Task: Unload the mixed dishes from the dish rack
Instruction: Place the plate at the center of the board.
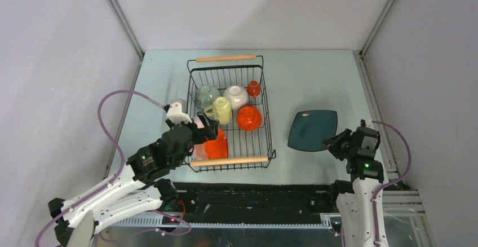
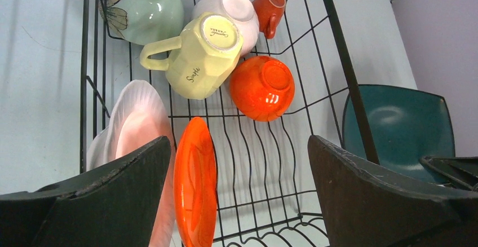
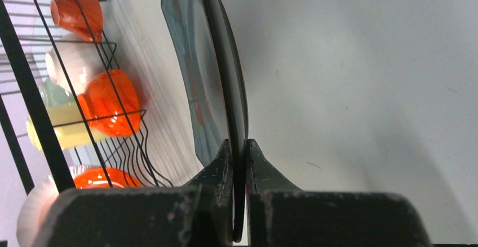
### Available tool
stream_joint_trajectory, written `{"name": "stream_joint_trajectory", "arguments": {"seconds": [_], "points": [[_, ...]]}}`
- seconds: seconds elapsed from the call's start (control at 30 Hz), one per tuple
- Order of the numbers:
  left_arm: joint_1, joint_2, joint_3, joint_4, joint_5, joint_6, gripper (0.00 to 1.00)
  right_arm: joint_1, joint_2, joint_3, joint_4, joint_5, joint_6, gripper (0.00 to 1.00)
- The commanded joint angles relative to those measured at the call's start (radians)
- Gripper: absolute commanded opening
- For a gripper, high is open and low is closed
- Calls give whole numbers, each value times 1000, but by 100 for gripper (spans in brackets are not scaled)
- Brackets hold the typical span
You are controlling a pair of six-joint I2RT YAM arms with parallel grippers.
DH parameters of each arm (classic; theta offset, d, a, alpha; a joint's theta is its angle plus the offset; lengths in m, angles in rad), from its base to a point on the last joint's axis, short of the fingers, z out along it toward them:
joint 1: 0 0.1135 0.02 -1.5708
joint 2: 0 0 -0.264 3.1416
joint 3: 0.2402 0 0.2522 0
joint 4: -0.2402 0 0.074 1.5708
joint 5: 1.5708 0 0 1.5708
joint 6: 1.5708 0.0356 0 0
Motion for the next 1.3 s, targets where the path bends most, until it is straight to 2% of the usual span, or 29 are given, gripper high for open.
{"name": "stream_joint_trajectory", "arguments": {"seconds": [0.0, 0.7, 0.87, 1.2, 1.27], "points": [[0, -6, 1, -16, -30, 5, 98, -42, 19, 13, 190, -214, -69, 0], [0, 46, 19, -33, -31, -27, 98, -54, 110, -24, 150, -76, -95, 1], [0, 50, 21, -38, -33, -29, 98, -55, 112, -24, 125, 4, -95, 6], [0, 51, 20, -64, -44, -41, 98, -56, 129, -25, 116, 62, -84, 22], [0, 52, 19, -64, -42, -43, 98, -56, 134, -25, 118, 60, -83, 22]]}}
